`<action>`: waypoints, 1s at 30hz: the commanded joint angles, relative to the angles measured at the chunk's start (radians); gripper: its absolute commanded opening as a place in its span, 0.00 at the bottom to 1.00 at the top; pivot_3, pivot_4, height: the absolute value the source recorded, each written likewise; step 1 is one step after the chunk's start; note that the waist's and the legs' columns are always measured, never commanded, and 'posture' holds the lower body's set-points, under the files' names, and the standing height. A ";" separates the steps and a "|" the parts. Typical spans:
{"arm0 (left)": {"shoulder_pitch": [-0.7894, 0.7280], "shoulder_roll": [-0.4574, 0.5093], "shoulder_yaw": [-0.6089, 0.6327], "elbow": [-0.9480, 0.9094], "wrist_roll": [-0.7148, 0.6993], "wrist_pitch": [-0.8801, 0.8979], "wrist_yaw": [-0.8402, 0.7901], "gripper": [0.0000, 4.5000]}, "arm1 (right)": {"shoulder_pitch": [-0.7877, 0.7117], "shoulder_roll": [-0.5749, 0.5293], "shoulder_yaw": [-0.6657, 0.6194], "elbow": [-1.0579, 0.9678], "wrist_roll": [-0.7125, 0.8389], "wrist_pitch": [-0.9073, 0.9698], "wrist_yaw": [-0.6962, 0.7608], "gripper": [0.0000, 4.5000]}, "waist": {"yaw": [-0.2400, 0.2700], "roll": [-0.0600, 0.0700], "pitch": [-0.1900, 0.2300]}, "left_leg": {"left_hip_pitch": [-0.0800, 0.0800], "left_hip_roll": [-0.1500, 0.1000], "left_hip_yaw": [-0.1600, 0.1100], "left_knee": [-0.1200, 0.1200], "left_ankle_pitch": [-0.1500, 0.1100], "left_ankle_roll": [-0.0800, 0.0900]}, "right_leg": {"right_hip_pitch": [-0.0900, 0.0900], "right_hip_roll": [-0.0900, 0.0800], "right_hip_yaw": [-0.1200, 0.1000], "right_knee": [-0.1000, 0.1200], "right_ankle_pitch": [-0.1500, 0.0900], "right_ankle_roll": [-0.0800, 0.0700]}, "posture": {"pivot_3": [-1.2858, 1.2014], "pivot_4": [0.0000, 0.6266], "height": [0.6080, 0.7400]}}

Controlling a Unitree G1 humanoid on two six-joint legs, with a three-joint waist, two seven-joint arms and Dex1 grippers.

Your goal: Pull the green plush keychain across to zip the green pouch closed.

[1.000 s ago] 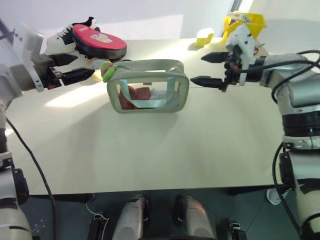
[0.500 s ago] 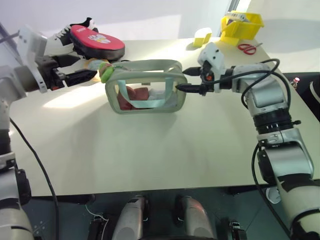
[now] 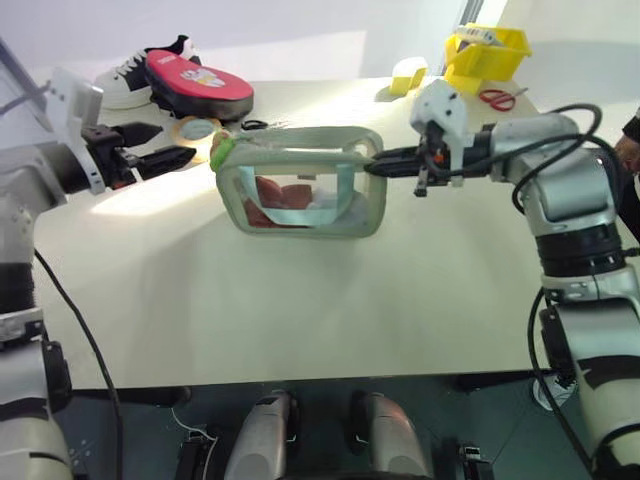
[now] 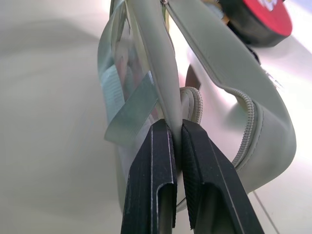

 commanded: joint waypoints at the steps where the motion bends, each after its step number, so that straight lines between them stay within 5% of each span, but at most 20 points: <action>1: -0.048 -0.042 -0.031 0.017 0.020 -0.037 0.005 1.00 | 0.009 -0.005 -0.013 -0.014 -0.005 -0.029 -0.013 0.02 | -0.002 0.000 0.000 | 0.001 0.000 0.001 0.000 0.000 0.000 | 0.000 0.000 0.000 0.000 0.000 0.000 | 0.52 0.24 1.00; 8: -0.116 -0.140 -0.077 0.110 0.057 -0.081 0.000 1.00 | 0.022 0.013 -0.011 -0.020 -0.003 -0.029 -0.038 0.02 | -0.004 0.000 0.000 | 0.003 0.001 0.004 0.000 0.000 0.000 | 0.000 0.000 0.001 0.003 0.001 0.001 | 0.52 0.24 1.00; 11: -0.126 -0.146 -0.089 0.127 0.071 -0.092 -0.017 0.81 | 0.027 0.009 -0.016 -0.029 0.001 -0.024 -0.044 0.00 | -0.004 0.000 0.000 | 0.003 0.001 0.004 0.000 0.000 0.000 | 0.000 0.000 0.001 0.003 0.001 0.001 | 0.52 0.24 1.00; 18: -0.139 -0.128 -0.076 0.149 0.066 -0.086 -0.042 0.06 | 0.051 0.002 -0.021 -0.044 0.004 -0.022 -0.055 0.00 | -0.004 -0.001 0.000 | 0.003 0.002 0.004 0.001 0.000 0.000 | 0.000 -0.001 0.001 0.003 0.001 0.001 | 0.52 0.24 1.00; 19: -0.137 -0.124 -0.076 0.146 0.064 -0.085 -0.051 0.02 | 0.054 0.002 -0.021 -0.047 0.004 -0.021 -0.056 0.00 | -0.004 -0.001 0.000 | 0.003 0.002 0.004 0.001 0.000 0.000 | 0.000 -0.001 0.002 0.003 0.001 0.001 | 0.52 0.24 1.00; 30: -0.228 -0.190 -0.154 0.033 0.078 -0.115 -0.075 0.02 | 0.049 0.012 -0.016 -0.057 0.004 -0.015 -0.067 0.00 | -0.001 -0.001 0.000 | 0.003 0.002 0.004 0.002 0.000 0.001 | 0.001 -0.001 0.002 0.003 0.001 0.000 | 0.52 0.24 1.00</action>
